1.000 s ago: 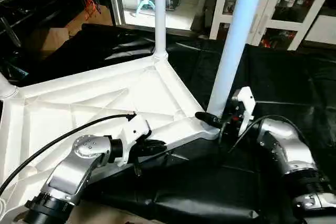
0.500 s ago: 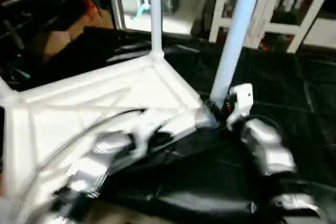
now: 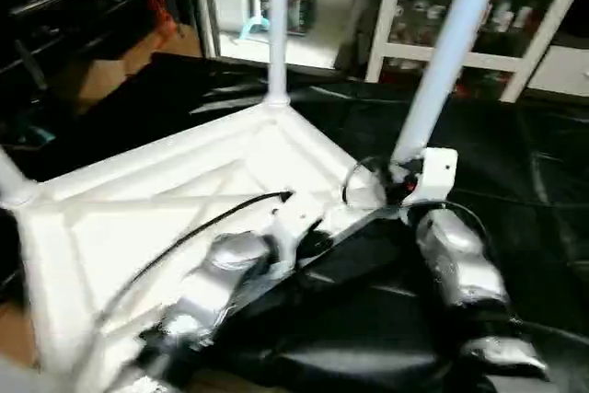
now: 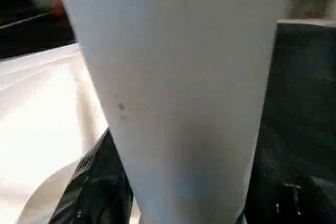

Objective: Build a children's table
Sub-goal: Rotate leg to tighten

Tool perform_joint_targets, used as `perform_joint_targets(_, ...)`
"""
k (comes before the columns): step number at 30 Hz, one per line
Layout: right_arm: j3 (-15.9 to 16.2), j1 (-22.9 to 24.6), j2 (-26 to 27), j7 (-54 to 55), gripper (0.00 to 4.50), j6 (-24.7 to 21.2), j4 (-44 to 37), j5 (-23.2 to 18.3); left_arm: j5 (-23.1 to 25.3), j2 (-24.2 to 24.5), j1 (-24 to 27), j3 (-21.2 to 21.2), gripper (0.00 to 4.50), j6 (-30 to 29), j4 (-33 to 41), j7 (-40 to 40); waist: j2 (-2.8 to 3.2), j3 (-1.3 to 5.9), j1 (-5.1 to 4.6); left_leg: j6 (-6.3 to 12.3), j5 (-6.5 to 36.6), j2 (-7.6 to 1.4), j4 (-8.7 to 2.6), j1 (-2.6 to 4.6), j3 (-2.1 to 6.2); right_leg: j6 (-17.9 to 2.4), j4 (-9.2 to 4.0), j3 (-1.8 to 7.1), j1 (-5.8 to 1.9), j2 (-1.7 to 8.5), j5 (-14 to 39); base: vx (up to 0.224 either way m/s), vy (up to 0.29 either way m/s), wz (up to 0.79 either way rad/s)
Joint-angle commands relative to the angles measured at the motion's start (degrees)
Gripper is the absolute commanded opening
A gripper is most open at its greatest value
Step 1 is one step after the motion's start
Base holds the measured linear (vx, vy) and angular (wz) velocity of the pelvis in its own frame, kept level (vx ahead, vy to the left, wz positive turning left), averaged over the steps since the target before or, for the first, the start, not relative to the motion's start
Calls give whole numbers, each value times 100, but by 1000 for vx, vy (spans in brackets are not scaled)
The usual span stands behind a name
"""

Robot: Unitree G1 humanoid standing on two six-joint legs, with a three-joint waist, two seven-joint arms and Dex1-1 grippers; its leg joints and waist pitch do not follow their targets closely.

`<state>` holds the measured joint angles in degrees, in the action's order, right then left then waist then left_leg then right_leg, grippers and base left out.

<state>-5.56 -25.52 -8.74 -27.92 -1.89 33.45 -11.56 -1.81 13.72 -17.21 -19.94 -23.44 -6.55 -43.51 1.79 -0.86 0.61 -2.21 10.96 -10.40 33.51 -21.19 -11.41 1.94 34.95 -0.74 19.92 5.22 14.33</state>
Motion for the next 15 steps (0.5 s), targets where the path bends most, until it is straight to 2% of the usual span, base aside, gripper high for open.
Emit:
perform_joint_targets(1, 351, 131, -328, -1499, 278, -128, -200, -383, -237, 565, 320, -86, 0, 224, 77, -942, -9, 164, -46, 92, 1619, -222, -448, 5, 178, -1039, -450, 100, -48, 182, 159, 51, -33, -2)
perform_joint_targets(2, 348, 151, -481, -1695, 291, -120, -254, -400, -230, 702, 368, -13, 0, 232, 78, -1008, -12, 146, -77, 253, 1399, -232, -441, 2, 159, -1187, -436, 94, -35, 168, -78, 0, 0, 0)
perform_joint_targets(3, 345, 184, -636, -1961, 291, -205, -347, -476, -244, 826, 412, 75, 0, 250, 78, -1087, -31, 155, -77, 312, 1312, -225, -411, 9, 153, -1271, -429, 88, -37, 167, -133, 0, 0, 0)
perform_joint_targets(4, 382, 234, -852, -2311, 317, -357, -483, -551, -274, 976, 457, 189, 0, 261, 76, -1191, -14, 166, -43, 435, 1101, -241, -382, 30, 131, -1402, -409, 96, -38, 181, -289, 0, 0, 0)
perform_joint_targets(5, 450, 287, -1076, -2636, 317, -455, -606, -559, -294, 1115, 485, 299, 0, 277, 60, -1259, -14, 192, -28, 560, 711, -250, -349, 7, 129, -1479, -350, 88, -62, 177, -655, 0, 0, 0)
perform_joint_targets(6, 466, 296, -1121, -2697, 325, -462, -624, -545, -295, 1141, 486, 319, 0, 279, 52, -1267, 5, 192, -14, 678, 434, -250, -321, -10, 119, -1543, -314, 81, -41, 169, -974, 0, 0, 0)
perform_joint_targets(8, 500, 307, -1206, -2737, 337, -359, -638, -455, -314, 1199, 495, 373, 0, 327, 52, -1310, 17, 177, -21, 694, 440, -259, -331, -4, 115, -1607, -308, 67, -18, 173, -922, 0, 0, 0)
perform_joint_targets(9, 485, 315, -1247, -2808, 350, -291, -668, -394, -310, 1221, 494, 448, 0, 434, 50, -1277, -5, 185, -30, 671, 535, -267, -328, 16, 107, -1642, -316, 68, -17, 171, -817, 0, 0, 0)
perform_joint_targets(13, 544, 312, -1334, -3076, 350, -244, -669, -492, -468, 1230, 476, 502, 0, 561, 53, -1175, -9, 157, -32, 628, 716, -271, -342, 20, 91, -1681, -340, 81, -13, 186, -540, 0, 0, 0)
perform_joint_targets(14, 577, 302, -1310, -3087, 360, -232, -656, -502, -570, 1163, 447, 527, 43, 494, 81, -1204, -29, 151, -39, 596, 805, -274, -345, 18, 86, -1670, -355, 90, -12, 192, -369, 0, 0, 0)
perform_joint_targets(15, 619, 308, -1263, -3069, 360, -225, -704, -497, -634, 1069, 404, 535, 53, 472, 118, -1209, -28, 144, -39, 553, 840, -277, -354, 22, 85, -1668, -361, 94, -6, 194, -225, 0, 0, 0)
